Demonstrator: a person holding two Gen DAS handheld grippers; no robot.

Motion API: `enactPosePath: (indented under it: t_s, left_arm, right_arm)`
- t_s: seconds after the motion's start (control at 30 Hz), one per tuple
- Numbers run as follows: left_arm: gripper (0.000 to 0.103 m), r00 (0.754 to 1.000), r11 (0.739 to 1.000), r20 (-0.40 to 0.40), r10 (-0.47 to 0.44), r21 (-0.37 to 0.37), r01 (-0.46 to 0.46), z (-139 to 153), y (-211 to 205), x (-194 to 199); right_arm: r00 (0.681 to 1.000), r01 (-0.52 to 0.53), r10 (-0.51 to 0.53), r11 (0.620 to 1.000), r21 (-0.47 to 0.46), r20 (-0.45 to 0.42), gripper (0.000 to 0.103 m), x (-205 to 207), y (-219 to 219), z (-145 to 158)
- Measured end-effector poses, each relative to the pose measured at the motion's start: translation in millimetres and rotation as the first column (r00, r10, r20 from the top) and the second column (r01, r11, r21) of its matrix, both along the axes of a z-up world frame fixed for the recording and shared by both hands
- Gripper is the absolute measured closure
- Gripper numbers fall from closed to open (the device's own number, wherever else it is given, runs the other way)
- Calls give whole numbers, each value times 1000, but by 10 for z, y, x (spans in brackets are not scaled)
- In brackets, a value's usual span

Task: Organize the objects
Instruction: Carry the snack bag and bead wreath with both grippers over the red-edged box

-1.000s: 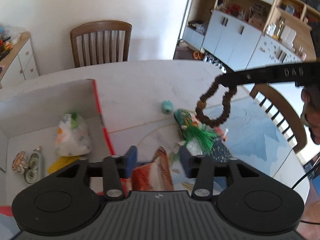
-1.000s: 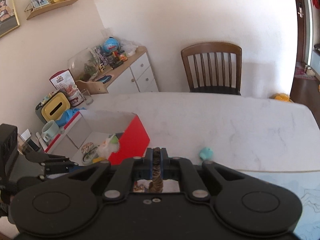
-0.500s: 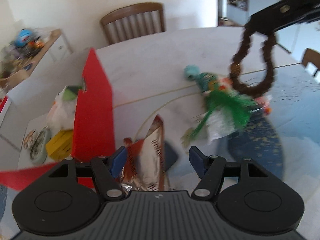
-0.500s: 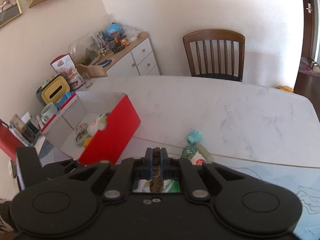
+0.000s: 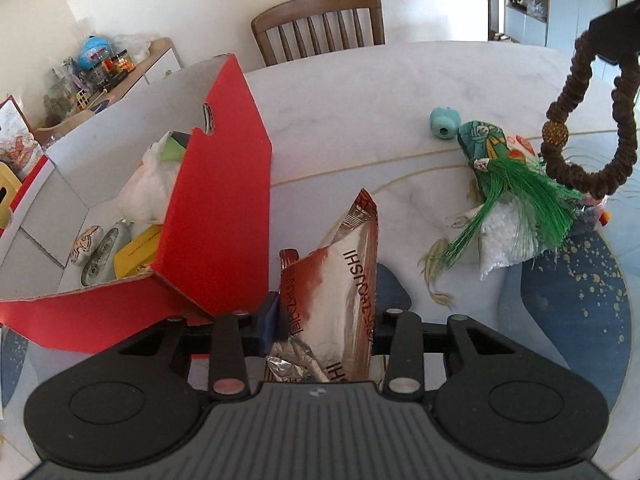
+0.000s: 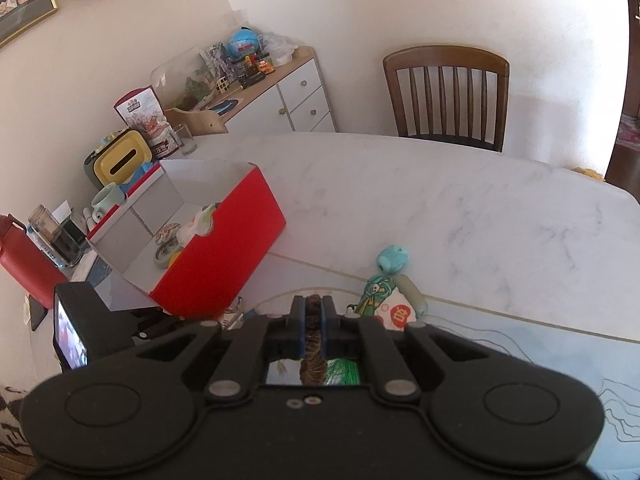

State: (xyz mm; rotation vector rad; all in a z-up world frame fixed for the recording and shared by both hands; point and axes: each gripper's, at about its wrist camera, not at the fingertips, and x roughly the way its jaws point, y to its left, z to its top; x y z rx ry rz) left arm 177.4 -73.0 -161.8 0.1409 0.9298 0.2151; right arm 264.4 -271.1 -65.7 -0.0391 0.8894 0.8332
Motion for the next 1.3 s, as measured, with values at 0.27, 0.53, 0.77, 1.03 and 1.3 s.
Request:
enactPosePath:
  t_s: [0.27, 0.53, 0.77, 1.03, 1.3]
  left_arm:
    - [67, 998, 997, 46, -31, -73, 35, 264, 73, -115]
    - [67, 992, 974, 82, -98, -197, 113, 671, 199, -298]
    - [67, 985, 956, 127, -120, -254, 149, 1048, 504, -379]
    - [70, 983, 942, 168, -75, -310, 126, 1382, 1229, -356]
    - [82, 980, 936, 197, -40, -335, 105, 1456, 1983, -229]
  right_arm:
    - [1000, 9, -9, 1000, 13, -1, 97, -10, 7, 40]
    - [999, 22, -22, 999, 25, 26, 97, -83, 116, 215]
    - [998, 29, -31, 999, 35, 50, 97, -176, 384, 377]
    - [997, 2, -7, 998, 56, 82, 97, -302, 935, 555]
    - [995, -35, 29, 997, 64, 94, 97, -375, 1543, 597]
